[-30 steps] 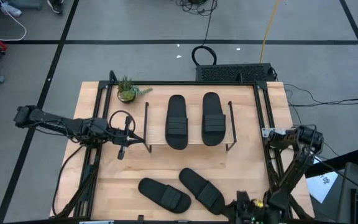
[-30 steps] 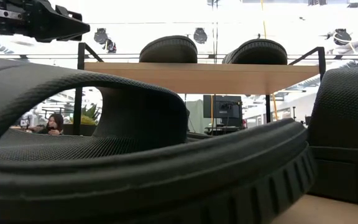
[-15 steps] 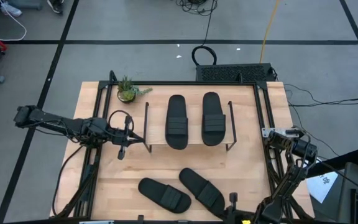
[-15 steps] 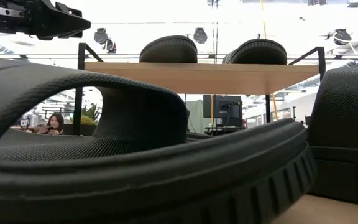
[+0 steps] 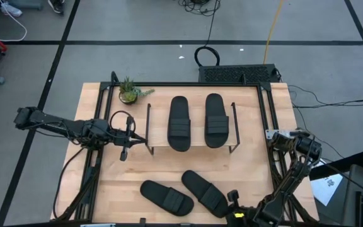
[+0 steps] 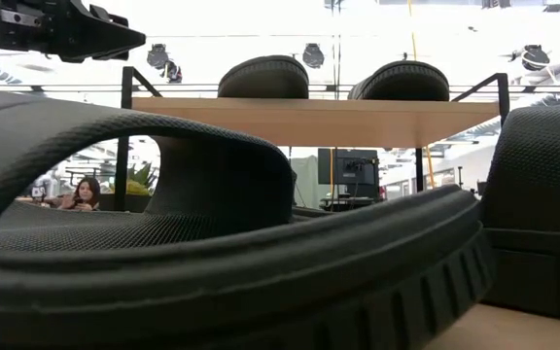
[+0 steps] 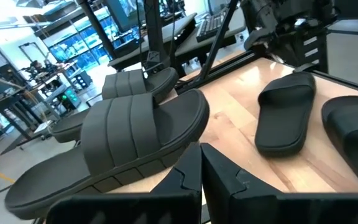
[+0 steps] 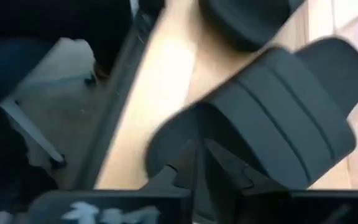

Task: Pick and place slides into the shelf
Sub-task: Put the black slipper under the shelf

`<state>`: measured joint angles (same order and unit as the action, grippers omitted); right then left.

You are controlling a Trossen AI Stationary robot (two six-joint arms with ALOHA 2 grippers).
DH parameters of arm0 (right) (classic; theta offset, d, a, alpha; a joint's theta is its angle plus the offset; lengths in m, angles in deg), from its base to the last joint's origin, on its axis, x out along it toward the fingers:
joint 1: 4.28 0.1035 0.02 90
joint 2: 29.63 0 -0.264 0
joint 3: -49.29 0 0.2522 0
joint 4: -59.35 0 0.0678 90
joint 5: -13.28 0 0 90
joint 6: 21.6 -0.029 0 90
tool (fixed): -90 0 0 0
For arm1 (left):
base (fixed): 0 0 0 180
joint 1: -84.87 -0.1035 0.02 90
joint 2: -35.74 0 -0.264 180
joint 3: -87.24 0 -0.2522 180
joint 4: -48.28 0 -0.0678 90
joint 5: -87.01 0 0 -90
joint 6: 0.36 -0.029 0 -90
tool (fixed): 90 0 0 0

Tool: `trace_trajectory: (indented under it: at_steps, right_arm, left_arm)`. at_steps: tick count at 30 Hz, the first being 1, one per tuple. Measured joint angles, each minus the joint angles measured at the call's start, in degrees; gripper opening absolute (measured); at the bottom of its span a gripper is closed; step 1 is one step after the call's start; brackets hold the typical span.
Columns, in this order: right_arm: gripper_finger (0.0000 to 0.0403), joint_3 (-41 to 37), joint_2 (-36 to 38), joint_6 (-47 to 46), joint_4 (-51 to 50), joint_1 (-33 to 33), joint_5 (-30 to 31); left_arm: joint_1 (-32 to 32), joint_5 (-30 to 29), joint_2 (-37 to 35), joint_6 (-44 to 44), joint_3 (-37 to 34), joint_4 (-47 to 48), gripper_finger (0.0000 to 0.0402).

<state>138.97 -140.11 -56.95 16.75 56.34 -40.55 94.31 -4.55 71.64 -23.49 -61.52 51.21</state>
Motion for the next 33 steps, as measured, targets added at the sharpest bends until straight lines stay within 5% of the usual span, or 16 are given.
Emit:
trace_trajectory:
  at_steps: [16, 33]
  right_arm:
    - [0.0286, -0.14, 0.71, 7.77, -5.77, 0.50, 11.75]
    - [0.0287, -0.17, -6.53, 14.33, -4.26, -0.61, 22.15]
  left_arm:
    - [-0.01, -1.60, 0.07, 2.97, 0.00, -0.72, 0.0003]
    - [-0.01, -1.59, 0.09, 3.40, 0.00, 0.56, 0.0011]
